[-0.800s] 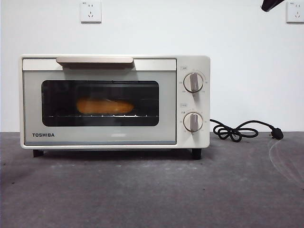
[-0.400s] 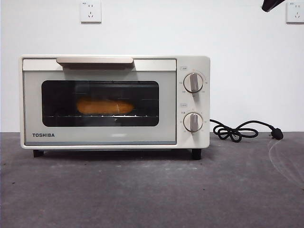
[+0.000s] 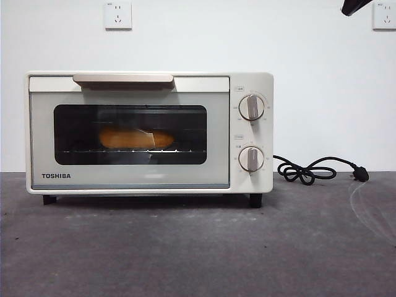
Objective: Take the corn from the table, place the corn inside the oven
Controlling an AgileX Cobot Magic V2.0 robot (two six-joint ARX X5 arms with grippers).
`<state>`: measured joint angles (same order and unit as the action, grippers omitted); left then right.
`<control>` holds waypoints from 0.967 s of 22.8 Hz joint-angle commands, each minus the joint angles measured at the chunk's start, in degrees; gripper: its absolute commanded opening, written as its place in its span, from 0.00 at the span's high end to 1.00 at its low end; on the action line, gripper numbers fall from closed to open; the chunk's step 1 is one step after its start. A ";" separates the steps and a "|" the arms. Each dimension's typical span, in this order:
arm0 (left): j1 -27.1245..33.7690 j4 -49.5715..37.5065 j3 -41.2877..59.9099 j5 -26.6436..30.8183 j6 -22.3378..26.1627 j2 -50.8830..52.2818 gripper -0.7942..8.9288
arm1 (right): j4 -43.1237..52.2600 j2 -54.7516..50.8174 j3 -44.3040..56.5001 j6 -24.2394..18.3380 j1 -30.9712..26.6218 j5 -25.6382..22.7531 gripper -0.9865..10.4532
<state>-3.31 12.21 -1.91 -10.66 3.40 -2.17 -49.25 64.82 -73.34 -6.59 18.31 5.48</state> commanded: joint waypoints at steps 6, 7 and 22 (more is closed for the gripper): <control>0.17 -0.48 0.42 0.20 -0.35 -2.29 0.92 | 0.37 0.22 0.00 0.42 0.04 -0.15 0.92; 0.17 -0.48 0.42 0.20 -0.35 -2.60 0.92 | 0.37 0.22 0.00 0.42 0.04 -0.15 0.92; 0.17 -1.07 0.42 0.20 -0.35 -9.20 0.92 | 23.93 -6.40 10.58 -2.38 -0.90 5.44 0.91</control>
<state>-3.31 11.79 -1.91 -10.63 3.38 -11.35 -27.05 59.13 -64.79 -8.82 17.50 10.66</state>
